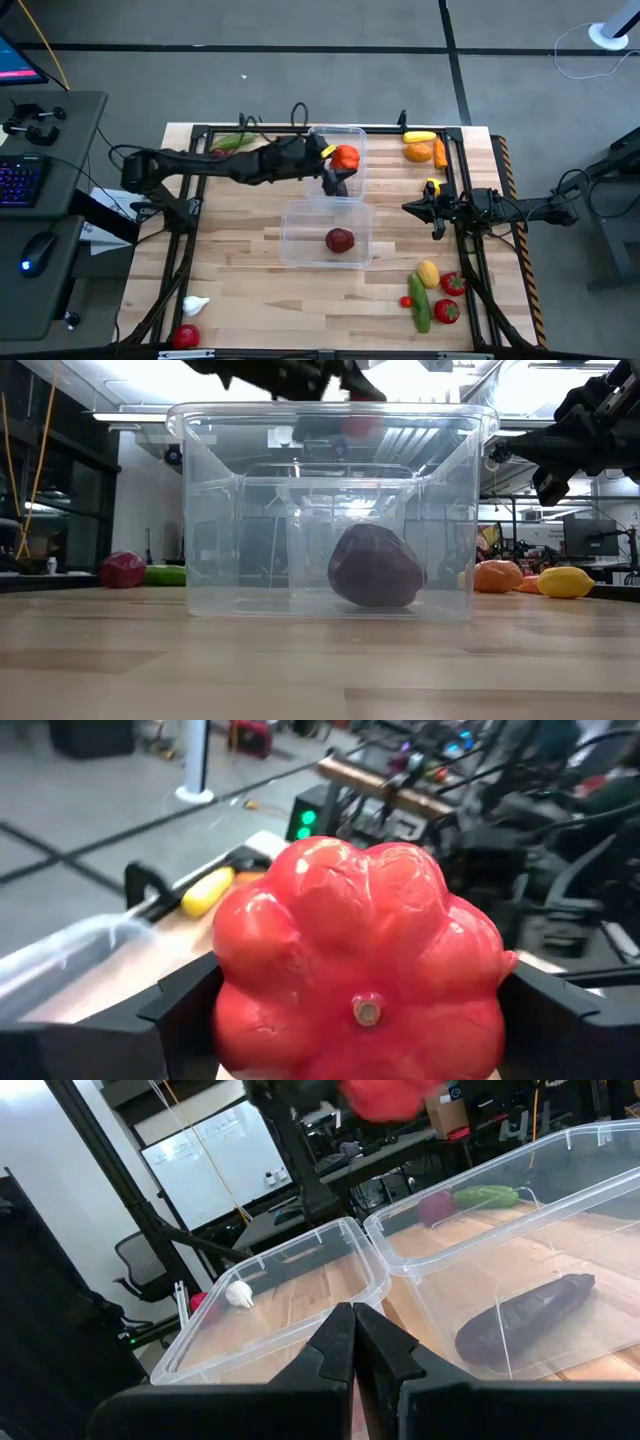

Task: Sort produce into baskets
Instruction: Put the squash into the top transparent bin

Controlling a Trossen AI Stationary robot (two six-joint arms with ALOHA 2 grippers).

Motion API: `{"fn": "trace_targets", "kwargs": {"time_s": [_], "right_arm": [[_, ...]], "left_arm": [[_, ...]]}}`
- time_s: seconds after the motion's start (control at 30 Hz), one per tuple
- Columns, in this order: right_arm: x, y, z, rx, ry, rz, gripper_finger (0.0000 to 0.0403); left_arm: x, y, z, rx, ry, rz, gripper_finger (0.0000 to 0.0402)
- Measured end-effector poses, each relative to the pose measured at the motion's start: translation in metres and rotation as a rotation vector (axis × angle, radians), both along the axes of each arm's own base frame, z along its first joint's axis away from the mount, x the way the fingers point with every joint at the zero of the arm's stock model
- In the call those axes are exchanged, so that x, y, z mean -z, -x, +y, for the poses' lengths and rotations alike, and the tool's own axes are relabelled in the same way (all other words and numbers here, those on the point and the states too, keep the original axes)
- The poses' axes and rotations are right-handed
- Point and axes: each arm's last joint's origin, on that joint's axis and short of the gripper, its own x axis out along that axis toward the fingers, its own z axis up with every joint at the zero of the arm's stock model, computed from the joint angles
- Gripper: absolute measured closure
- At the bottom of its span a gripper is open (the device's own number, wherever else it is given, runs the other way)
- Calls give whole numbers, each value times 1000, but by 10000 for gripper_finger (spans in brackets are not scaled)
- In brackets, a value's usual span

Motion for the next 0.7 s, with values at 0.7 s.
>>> {"fn": "trace_targets", "kwargs": {"time_s": [0.7], "right_arm": [[0, 0, 0, 0, 0, 0, 402]], "left_arm": [[29, -7, 35, -95, 39, 69, 73]]}}
